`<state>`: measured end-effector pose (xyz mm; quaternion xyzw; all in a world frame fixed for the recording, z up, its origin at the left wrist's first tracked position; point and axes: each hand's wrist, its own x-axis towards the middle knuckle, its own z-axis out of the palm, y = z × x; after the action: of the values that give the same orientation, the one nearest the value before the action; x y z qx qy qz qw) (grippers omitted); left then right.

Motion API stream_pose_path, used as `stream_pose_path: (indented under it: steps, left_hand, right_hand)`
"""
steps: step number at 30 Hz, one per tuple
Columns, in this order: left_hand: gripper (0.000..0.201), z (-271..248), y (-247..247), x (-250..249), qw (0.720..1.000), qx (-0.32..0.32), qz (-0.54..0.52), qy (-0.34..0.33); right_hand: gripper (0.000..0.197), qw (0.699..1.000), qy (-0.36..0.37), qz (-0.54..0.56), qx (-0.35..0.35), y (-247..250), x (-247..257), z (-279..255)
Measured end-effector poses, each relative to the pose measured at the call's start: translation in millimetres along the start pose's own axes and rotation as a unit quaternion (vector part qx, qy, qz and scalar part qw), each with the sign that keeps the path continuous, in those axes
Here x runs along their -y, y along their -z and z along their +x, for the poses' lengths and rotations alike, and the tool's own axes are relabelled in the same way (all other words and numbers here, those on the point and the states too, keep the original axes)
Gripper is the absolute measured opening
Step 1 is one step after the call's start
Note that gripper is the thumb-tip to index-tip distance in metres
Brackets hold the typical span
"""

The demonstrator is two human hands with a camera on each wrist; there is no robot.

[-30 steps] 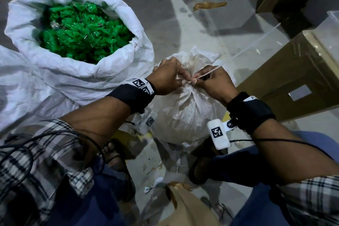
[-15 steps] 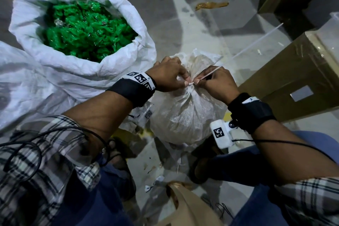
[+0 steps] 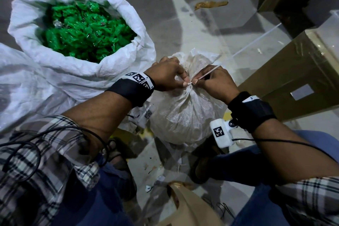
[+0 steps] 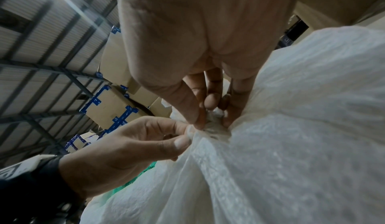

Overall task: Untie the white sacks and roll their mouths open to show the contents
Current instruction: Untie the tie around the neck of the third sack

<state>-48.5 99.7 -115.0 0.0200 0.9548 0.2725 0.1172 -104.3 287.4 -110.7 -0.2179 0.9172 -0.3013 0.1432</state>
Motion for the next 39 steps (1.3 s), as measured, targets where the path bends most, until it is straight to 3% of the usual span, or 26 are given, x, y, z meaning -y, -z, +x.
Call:
stream_pose_path:
  steps: [9,20,24,27,39]
  left_hand:
    - [0.01,-0.8,-7.5,-1.2,0.999,-0.041,0.015,-0.001]
    - [0.018,-1.8,-10.4,-6.7,0.997,-0.068,0.022,0.006]
    - [0.02,-2.6,-10.9,-4.6,0.997,-0.079,0.014,0.002]
    - [0.022,-2.2,-11.5,-2.2,0.996,-0.088,0.017,-0.002]
    - [0.016,-0.1,-9.4,2.1,0.997,-0.08,-0.009,0.008]
  right_hand:
    - [0.013,0.999,-0.019,0.029,-0.006,-1.2,-0.4,0.6]
    - [0.004,0.999,-0.024,0.043,-0.013,-1.8,0.0,0.1]
    - [0.008,0.995,0.017,0.095,0.003,0.0,7.3,-6.7]
    - [0.025,0.995,0.045,0.093,0.012,0.8,10.2,-8.9]
    - [0.022,0.99,0.119,-0.018,-0.067,-13.1,1.6,-9.3]
